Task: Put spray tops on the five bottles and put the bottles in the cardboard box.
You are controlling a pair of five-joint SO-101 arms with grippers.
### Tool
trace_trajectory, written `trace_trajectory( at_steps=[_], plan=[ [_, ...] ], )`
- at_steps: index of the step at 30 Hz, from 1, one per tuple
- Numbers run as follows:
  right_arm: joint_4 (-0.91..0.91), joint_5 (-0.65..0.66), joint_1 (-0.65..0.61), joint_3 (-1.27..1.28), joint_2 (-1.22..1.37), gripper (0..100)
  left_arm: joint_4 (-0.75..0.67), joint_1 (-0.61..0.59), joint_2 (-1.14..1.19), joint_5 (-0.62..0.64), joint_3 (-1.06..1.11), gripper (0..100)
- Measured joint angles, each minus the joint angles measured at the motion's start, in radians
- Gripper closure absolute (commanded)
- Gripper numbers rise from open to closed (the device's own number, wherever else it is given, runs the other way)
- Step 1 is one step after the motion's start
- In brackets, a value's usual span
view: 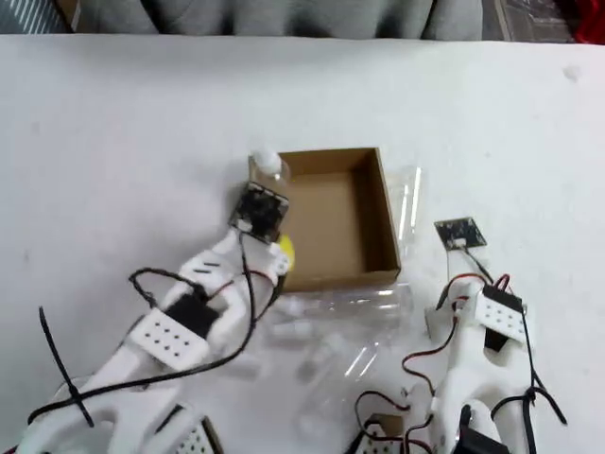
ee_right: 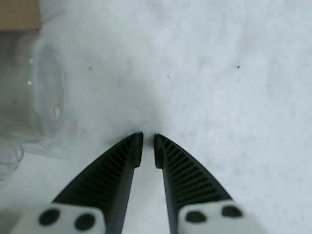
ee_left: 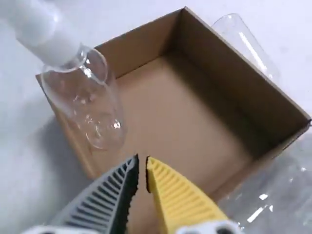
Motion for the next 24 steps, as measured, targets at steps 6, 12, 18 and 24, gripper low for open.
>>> trace_trajectory(
  at_steps=[6, 12, 18, 24],
  plan=[
    [0.000, 0.000, 0.000, 0.000, 0.000, 98.1, 0.002, 0.005, 0.014, 0.046, -0.032, 98],
    [0.000, 0.000, 0.000, 0.000, 0.000, 98.1, 0.002, 0.003, 0.221, 0.061, -0.158, 98],
    [0.000, 0.000, 0.000, 0.000, 0.000, 98.1, 0.002, -0.032, 0.451, 0.061, -0.287, 98],
    [0.000, 0.000, 0.000, 0.000, 0.000, 98.1, 0.002, -0.052, 0.597, 0.061, -0.382, 98]
  ],
)
